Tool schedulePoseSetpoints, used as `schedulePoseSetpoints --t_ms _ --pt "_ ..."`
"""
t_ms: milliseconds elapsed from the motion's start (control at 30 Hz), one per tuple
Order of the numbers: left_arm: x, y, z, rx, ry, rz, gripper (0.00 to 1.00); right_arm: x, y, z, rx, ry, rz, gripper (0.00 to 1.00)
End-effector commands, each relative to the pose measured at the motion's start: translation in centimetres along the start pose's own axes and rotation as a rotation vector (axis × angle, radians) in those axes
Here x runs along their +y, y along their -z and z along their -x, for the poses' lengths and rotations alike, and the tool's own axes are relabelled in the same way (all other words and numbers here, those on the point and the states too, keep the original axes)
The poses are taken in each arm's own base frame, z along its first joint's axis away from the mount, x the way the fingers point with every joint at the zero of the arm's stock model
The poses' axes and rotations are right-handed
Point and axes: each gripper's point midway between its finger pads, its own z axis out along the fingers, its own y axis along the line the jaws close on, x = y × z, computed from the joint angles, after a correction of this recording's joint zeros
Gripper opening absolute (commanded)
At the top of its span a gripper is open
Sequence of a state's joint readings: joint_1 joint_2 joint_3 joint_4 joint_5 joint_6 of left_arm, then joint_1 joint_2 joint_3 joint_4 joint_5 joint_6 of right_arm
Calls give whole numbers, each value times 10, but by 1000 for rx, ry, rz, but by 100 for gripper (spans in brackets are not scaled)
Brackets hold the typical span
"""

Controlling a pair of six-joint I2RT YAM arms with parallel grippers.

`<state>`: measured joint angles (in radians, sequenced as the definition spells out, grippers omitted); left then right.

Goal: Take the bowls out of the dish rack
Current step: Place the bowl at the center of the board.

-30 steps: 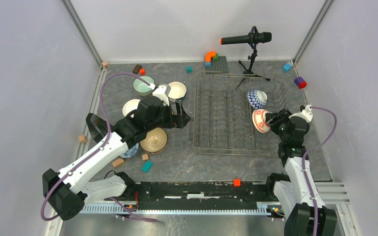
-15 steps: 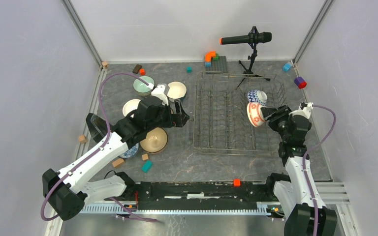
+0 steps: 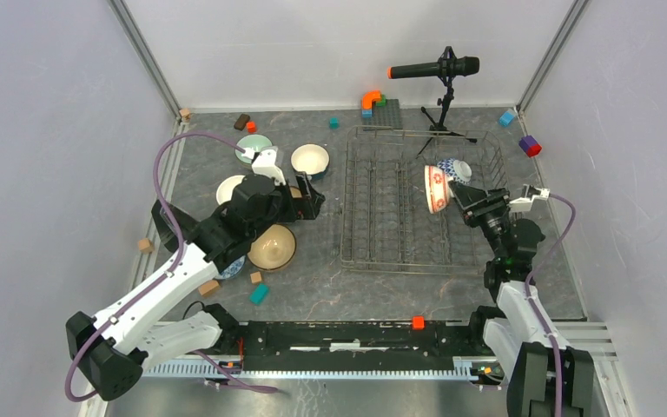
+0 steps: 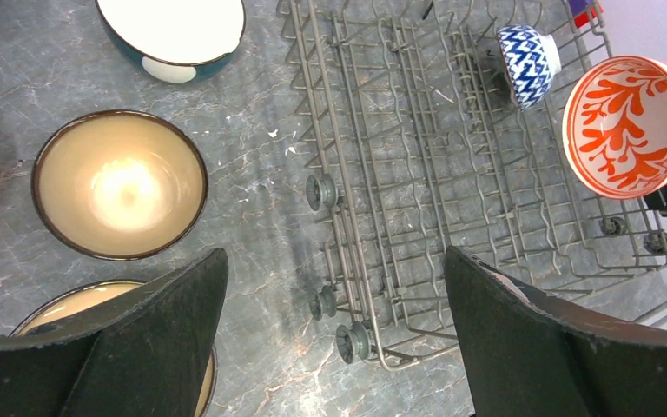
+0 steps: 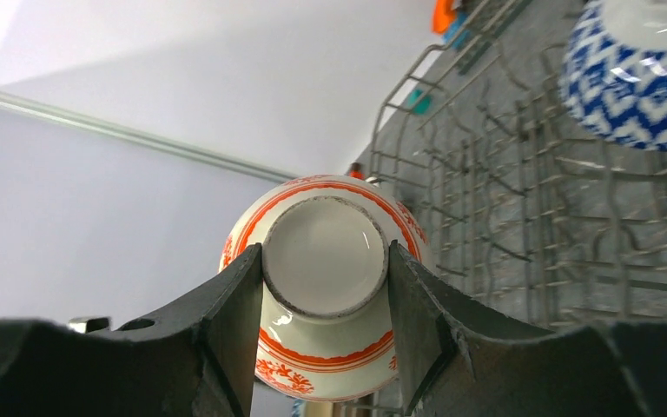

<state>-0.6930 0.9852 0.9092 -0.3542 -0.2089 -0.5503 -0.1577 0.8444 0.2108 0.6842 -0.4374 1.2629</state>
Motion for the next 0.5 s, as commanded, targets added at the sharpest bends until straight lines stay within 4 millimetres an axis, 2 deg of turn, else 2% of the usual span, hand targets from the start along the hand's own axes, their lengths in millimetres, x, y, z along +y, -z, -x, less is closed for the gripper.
schedulePoseSetpoints --t_ms 0,133,233,333,467 --pt "-11 0 19 -88 71 -41 100 71 10 2 2 -42 292 0" --pt "-9 3 30 -144 147 -21 100 83 18 -2 14 -107 361 0" --pt "-15 11 43 -213 187 -67 100 91 22 -7 28 -148 407 0" --pt "-35 19 55 -295 216 -206 100 101 29 -13 56 -198 464 0" --pt "-70 30 67 -363 183 -427 100 106 37 -22 98 -240 505 0"
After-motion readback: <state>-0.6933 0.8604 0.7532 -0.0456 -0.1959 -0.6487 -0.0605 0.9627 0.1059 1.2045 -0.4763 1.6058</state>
